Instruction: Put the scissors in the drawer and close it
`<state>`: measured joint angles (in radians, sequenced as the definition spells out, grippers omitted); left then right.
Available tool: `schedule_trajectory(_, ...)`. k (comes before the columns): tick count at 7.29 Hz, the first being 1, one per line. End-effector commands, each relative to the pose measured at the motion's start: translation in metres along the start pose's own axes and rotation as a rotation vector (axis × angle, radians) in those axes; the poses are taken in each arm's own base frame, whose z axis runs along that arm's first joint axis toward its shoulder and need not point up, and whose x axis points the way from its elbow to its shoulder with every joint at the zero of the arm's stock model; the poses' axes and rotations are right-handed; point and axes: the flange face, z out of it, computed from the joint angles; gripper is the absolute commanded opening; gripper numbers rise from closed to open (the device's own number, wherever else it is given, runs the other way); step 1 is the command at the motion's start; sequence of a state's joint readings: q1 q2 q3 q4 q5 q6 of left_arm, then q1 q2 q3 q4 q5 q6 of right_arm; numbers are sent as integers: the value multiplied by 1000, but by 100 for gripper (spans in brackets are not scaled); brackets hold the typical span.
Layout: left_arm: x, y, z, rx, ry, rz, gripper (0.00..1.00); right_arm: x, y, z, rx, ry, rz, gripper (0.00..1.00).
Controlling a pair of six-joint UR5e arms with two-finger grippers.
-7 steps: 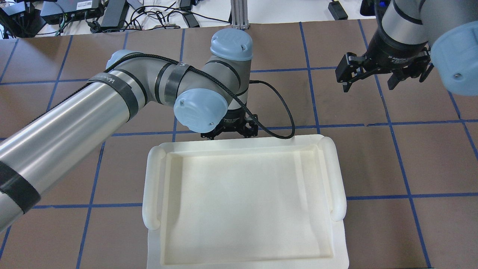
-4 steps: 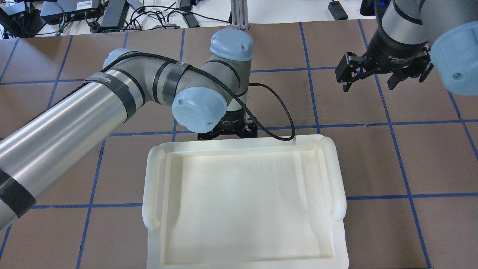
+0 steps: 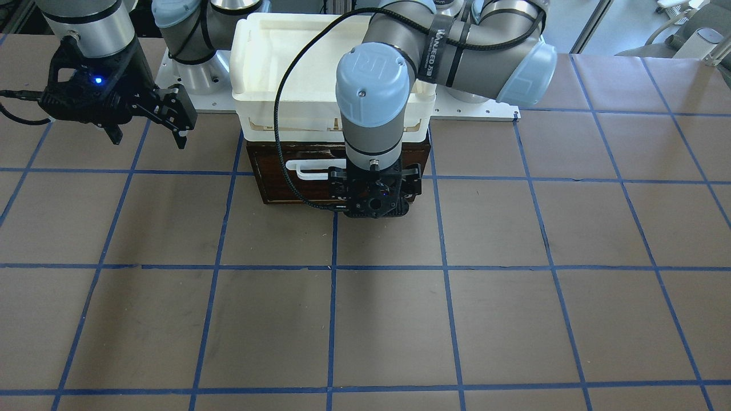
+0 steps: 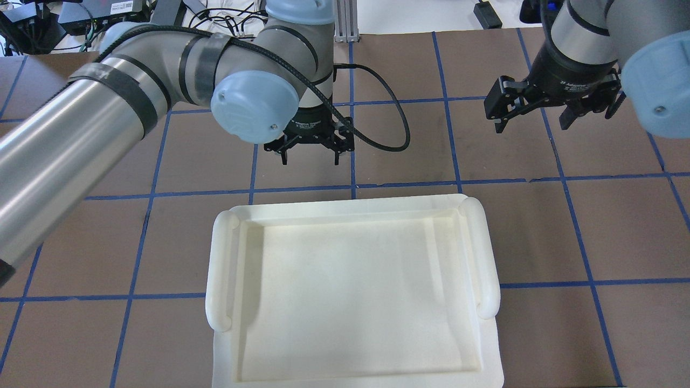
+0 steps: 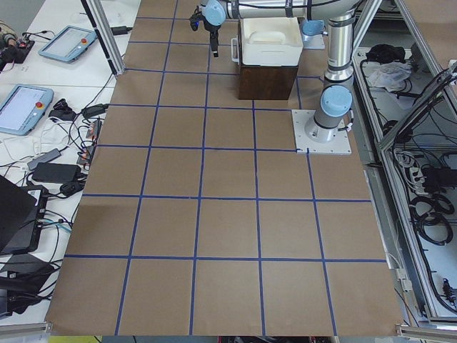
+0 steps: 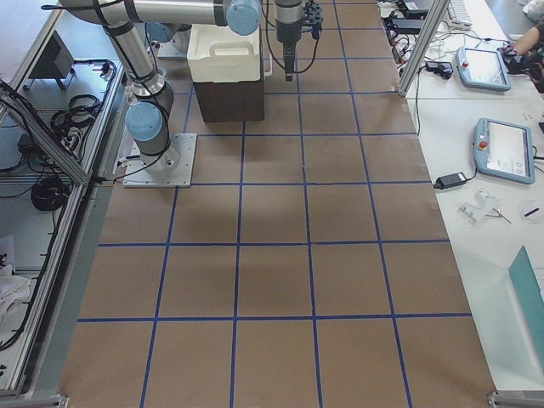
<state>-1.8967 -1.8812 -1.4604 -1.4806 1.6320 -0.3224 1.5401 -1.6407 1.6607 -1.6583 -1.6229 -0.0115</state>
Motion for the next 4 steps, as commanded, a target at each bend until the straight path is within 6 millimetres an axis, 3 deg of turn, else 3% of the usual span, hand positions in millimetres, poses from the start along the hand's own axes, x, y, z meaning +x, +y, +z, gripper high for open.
schedule_trajectory(1,-40,2,-53,72,8,83,100,0,0,0,-1,0,-2,100)
schedule_trajectory(3,-80,14,-93,138,31,42,100,0,1,-1,0,0,4,100)
schedule_trajectory(4,-102,15,-101,142,41,24,100,-2,1,-2,3,-17,6,100)
